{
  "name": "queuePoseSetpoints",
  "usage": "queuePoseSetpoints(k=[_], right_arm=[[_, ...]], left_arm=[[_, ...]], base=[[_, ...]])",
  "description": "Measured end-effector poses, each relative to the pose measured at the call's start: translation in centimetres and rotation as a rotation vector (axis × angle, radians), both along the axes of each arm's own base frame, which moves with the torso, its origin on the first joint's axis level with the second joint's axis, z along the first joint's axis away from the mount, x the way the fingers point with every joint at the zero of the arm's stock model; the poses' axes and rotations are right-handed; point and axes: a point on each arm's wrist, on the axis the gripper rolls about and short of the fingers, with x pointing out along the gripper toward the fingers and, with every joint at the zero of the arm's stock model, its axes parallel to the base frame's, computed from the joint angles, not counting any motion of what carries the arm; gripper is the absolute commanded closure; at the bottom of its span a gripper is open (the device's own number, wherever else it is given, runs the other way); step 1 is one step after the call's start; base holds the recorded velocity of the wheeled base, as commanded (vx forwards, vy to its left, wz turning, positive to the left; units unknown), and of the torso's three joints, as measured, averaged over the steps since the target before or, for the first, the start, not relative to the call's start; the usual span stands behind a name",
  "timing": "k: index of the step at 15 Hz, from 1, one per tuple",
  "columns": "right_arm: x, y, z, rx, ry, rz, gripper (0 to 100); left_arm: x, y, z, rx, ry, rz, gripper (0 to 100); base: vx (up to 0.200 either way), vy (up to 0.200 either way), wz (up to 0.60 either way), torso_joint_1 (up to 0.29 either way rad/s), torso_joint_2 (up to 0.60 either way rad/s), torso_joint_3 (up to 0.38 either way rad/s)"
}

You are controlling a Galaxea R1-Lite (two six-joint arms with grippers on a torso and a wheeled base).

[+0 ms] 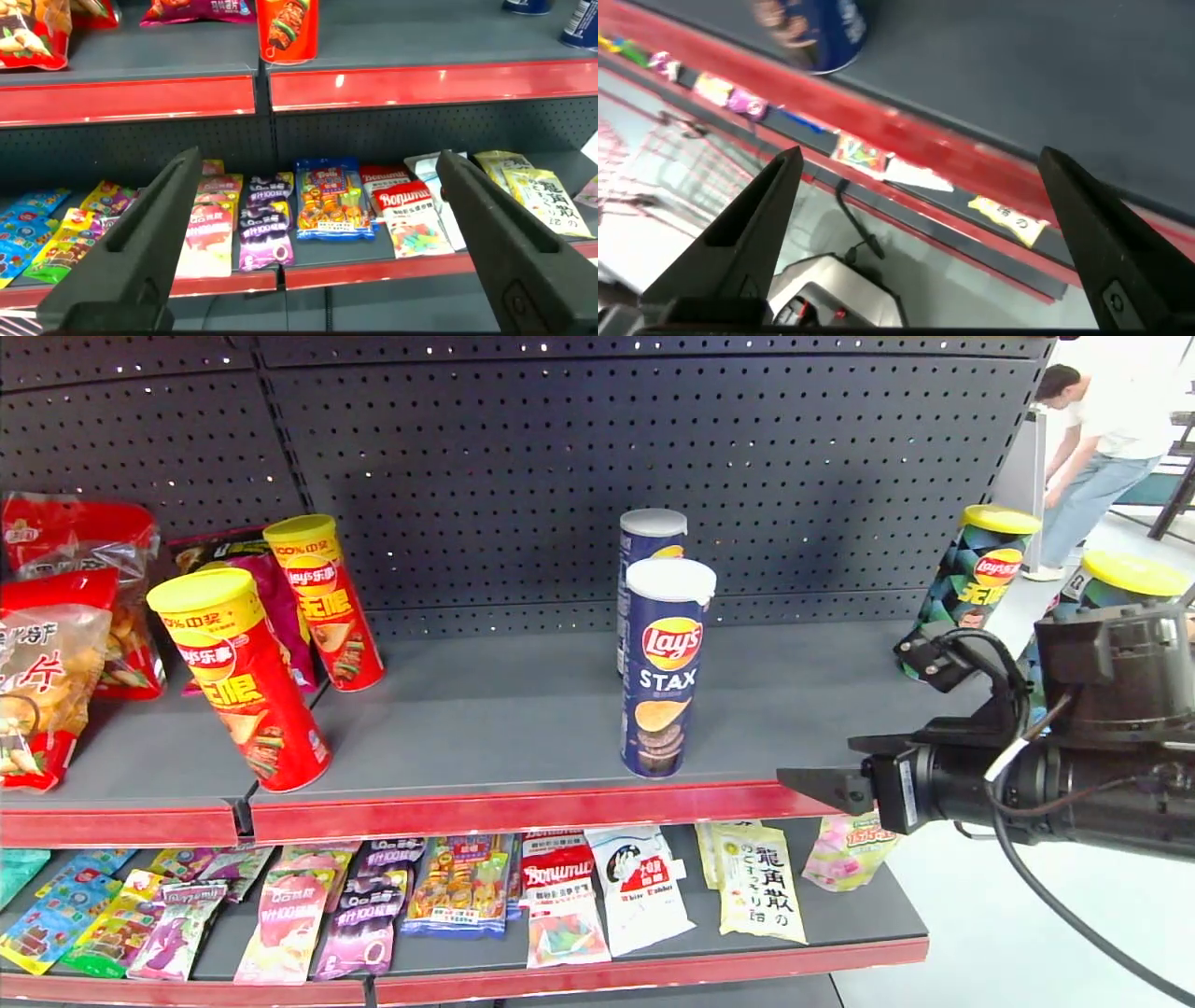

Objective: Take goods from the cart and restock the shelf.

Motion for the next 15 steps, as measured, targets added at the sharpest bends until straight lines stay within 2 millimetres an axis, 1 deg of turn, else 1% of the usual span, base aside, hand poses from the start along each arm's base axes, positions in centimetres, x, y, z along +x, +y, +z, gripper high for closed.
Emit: queuePoseSetpoints(k=[6,11,15], right_arm=[[3.8,1.5,-0.7,-0.062,0.001,-0.084,0],[5.8,2.6,-1.8,-0.079,0.025,-0.08,0],[6.9,3.9,-2.4,-0.089,0.032,-0.062,0]], left_arm=[[0.0,0.0,0.0,0.0,-0.001,0.0,0],[0.0,0.0,0.0,0.0,0.0,0.0,0],[0.0,0.0,0.0,0.0,0.0,0.0,0]], base=[[0.0,0.0,0.0,0.0,0.0,0.0],[0.0,0.0,0.0,0.0,0.0,0.0],[0.0,0.0,0.0,0.0,0.0,0.0]])
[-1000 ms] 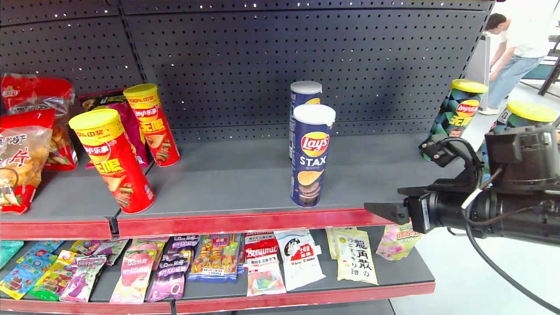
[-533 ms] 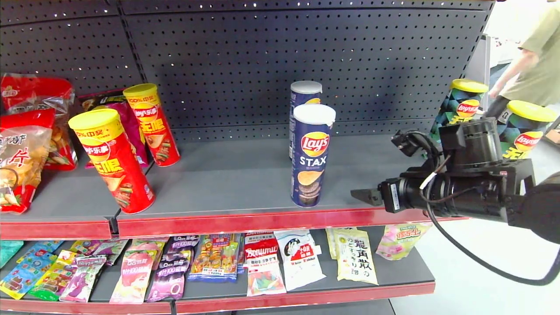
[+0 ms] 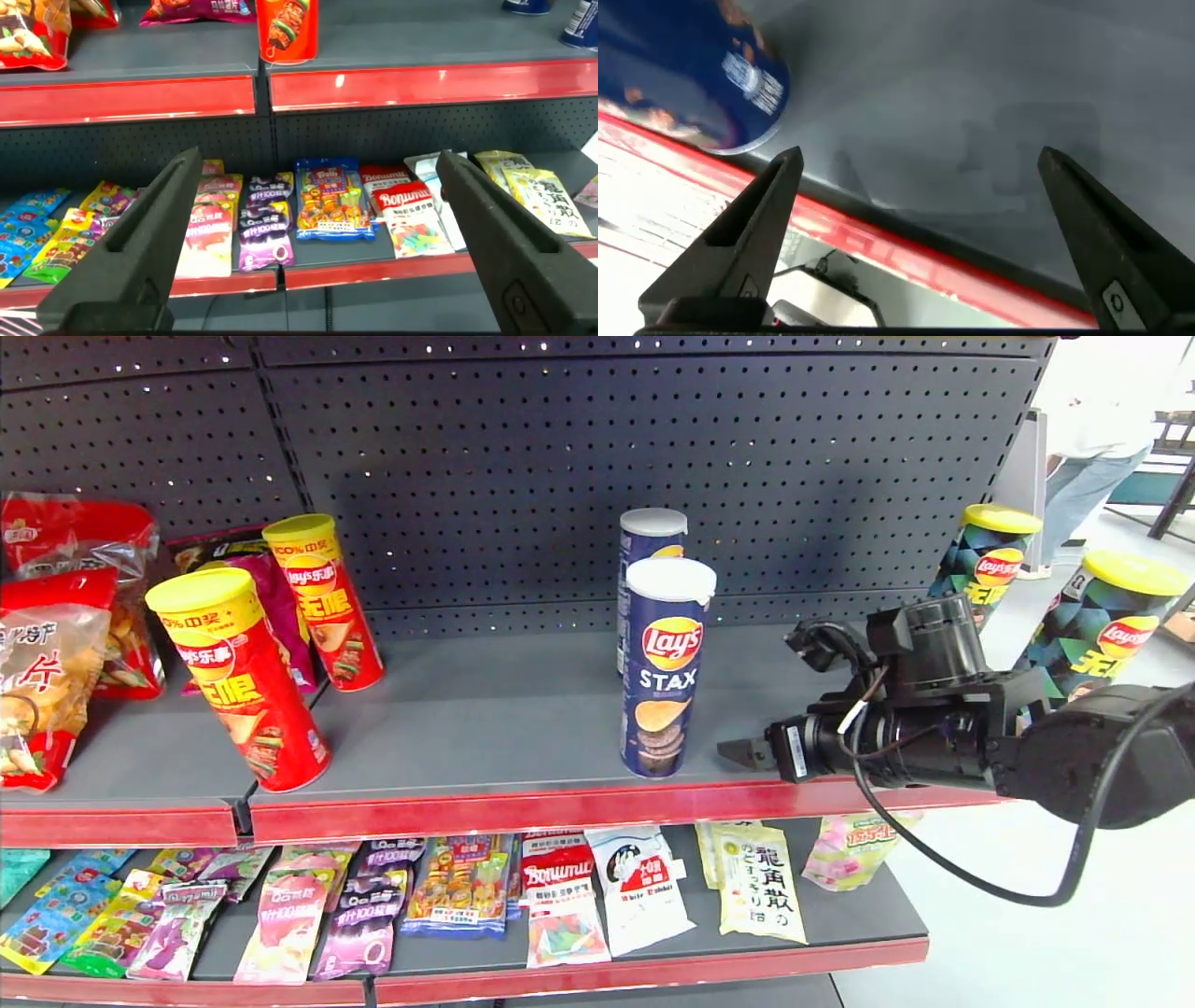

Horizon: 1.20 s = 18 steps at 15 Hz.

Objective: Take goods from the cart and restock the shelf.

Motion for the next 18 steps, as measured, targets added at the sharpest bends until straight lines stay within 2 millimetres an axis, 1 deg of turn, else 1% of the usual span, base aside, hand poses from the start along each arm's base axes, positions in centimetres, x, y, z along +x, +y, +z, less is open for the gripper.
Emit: queuePoseSetpoints(k=[3,6,12,18], right_arm=[[0.4,1.1,-0.4,-0.012,0.0,0.011,0],[0.6,1.8,-0.8,-0.018,0.009,0.026,0],[1.6,2.4,-1.4,-0.039,0.008,0.002,0],[1.5,3.0,-1.7,-0.042,0.012,0.017,0]], left_arm=[[0.0,0.0,0.0,0.0,0.0,0.0,0],[0.0,0.0,0.0,0.0,0.0,0.0,0],[0.0,0.0,0.0,0.0,0.0,0.0,0],[0.0,0.0,0.0,0.0,0.0,0.0,0]], base=[[0.0,0.0,0.0,0.0,0.0,0.0],[0.0,0.0,0.0,0.0,0.0,0.0],[0.0,0.0,0.0,0.0,0.0,0.0],[0.0,0.0,0.0,0.0,0.0,0.0]])
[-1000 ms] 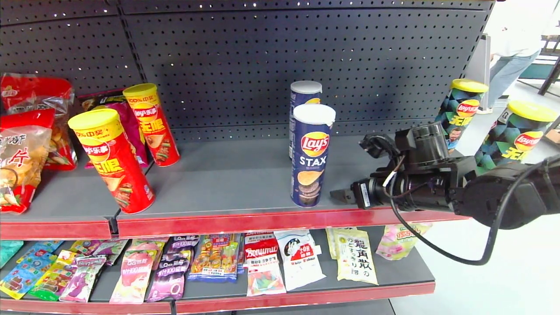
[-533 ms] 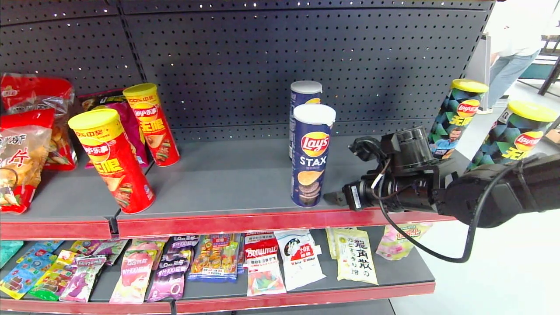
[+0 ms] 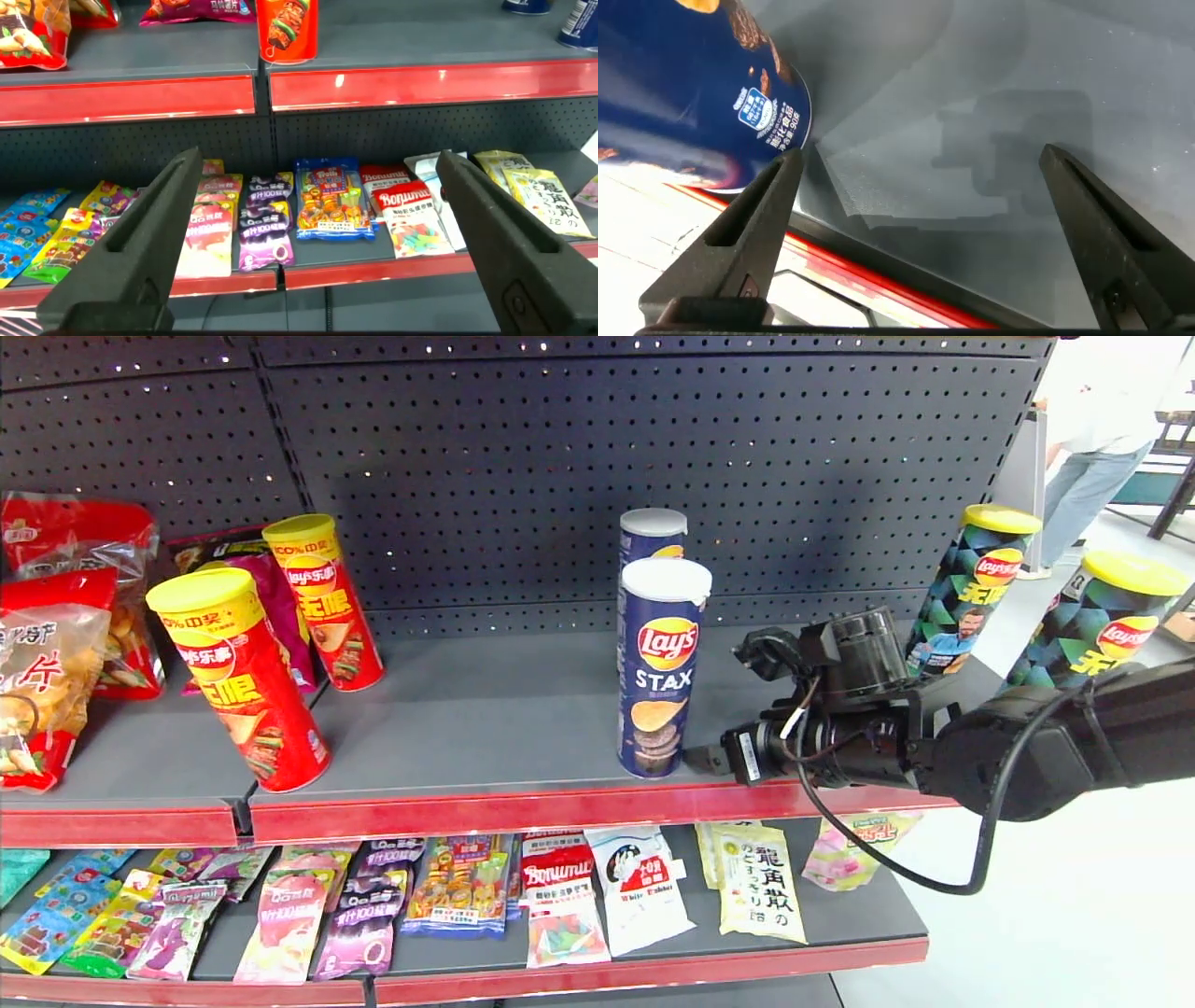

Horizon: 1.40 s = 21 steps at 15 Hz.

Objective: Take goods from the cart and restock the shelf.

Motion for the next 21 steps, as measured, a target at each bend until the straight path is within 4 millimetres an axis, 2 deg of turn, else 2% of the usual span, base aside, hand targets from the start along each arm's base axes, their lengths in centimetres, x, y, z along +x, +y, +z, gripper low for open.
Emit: queuePoseSetpoints(k=[21], right_arm=[[0.22,0.69,0.09,-0.005,-0.01,0.023,0]], left_arm=[[0.0,0.0,0.01,0.0,0.0,0.0,0]], base=[[0.0,0.0,0.0,0.0,0.0,0.0]])
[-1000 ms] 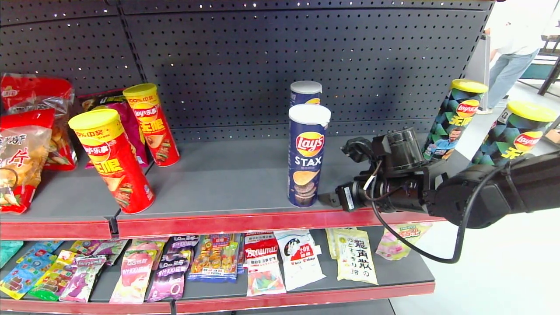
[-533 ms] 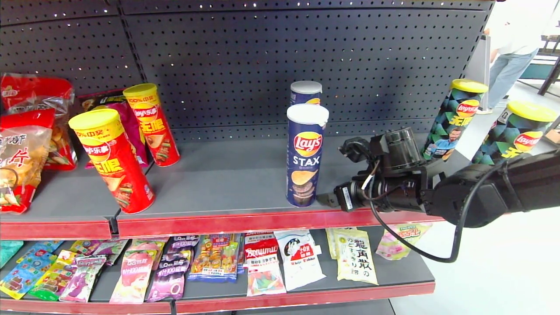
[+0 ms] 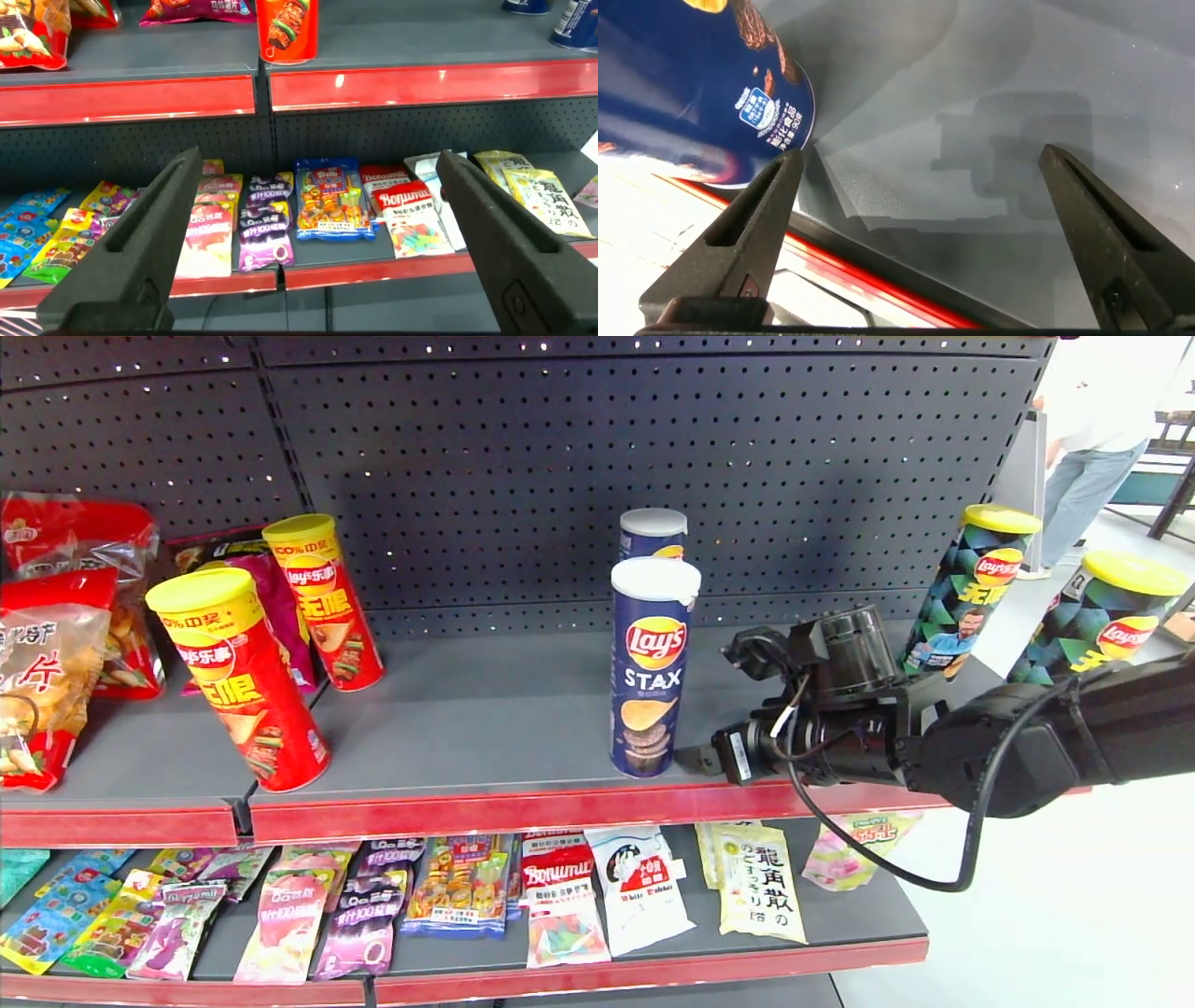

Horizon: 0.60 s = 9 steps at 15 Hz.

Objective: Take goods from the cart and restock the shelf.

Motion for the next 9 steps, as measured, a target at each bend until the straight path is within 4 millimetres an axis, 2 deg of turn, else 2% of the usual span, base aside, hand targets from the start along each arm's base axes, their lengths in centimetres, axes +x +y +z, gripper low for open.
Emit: queuePoseSetpoints(k=[9], right_arm=[[0.11,0.11,-0.11,0.0,0.0,0.002,0]], left_arm=[[0.0,0.0,0.0,0.0,0.0,0.0,0]], base=[[0.0,0.0,0.0,0.0,0.0,0.0]])
